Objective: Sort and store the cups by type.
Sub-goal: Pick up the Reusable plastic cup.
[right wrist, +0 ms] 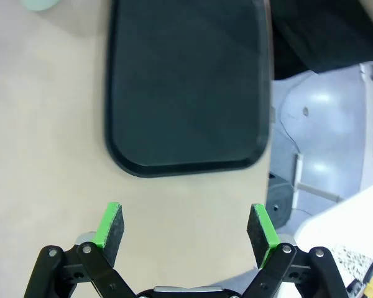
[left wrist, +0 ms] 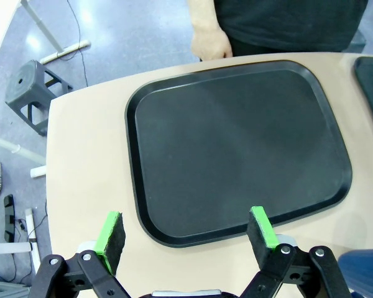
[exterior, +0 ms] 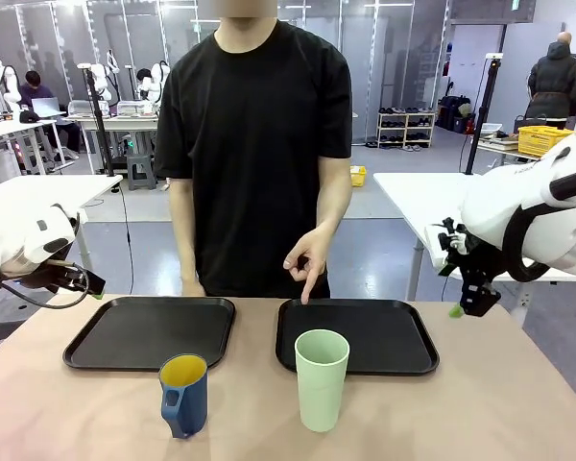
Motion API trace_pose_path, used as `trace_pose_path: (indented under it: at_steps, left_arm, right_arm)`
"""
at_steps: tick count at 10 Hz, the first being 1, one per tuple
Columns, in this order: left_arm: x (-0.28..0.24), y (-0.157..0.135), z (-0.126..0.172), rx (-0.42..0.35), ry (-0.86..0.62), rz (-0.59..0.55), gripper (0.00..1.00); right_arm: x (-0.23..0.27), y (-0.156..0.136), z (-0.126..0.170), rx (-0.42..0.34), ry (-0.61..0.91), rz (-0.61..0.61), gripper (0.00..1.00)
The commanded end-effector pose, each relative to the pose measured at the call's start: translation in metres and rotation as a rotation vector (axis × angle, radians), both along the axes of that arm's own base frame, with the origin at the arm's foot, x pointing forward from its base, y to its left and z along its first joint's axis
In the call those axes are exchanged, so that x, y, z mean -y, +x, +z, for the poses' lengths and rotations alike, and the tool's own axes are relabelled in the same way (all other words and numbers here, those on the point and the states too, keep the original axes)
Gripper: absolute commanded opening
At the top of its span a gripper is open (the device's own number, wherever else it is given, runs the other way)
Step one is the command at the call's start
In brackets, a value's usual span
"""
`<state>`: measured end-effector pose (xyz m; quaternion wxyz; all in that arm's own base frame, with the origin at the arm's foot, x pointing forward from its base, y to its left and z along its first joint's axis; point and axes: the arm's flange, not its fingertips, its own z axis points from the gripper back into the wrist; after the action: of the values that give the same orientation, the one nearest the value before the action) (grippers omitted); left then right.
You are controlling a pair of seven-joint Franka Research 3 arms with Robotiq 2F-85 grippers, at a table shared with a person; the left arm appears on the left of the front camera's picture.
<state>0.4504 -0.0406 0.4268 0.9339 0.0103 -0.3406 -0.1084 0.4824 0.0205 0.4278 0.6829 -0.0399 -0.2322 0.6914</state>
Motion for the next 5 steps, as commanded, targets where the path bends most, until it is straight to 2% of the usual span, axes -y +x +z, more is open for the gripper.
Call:
trace_pose_path:
  at_steps: [1, 3, 4, 5]
  left_arm:
    - [-0.001, 0.0, 0.001, 0.002, -0.002, 0.003, 1.0]
    - [-0.001, 0.0, 0.001, 0.002, -0.002, 0.003, 1.0]
    - [-0.001, 0.0, 0.001, 0.002, -0.002, 0.003, 1.0]
    - [-0.001, 0.0, 0.001, 0.002, -0.002, 0.003, 1.0]
  right_arm:
    - [0.003, -0.01, -0.025, -0.097, 0.036, 0.124, 1.0]
    - [0.0, -0.028, -0.056, -0.188, 0.036, 0.118, 1.0]
    - [-0.007, -0.038, -0.073, -0.223, 0.064, 0.152, 1.0]
    - [-0.012, -0.048, -0.088, -0.232, 0.115, 0.164, 1.0]
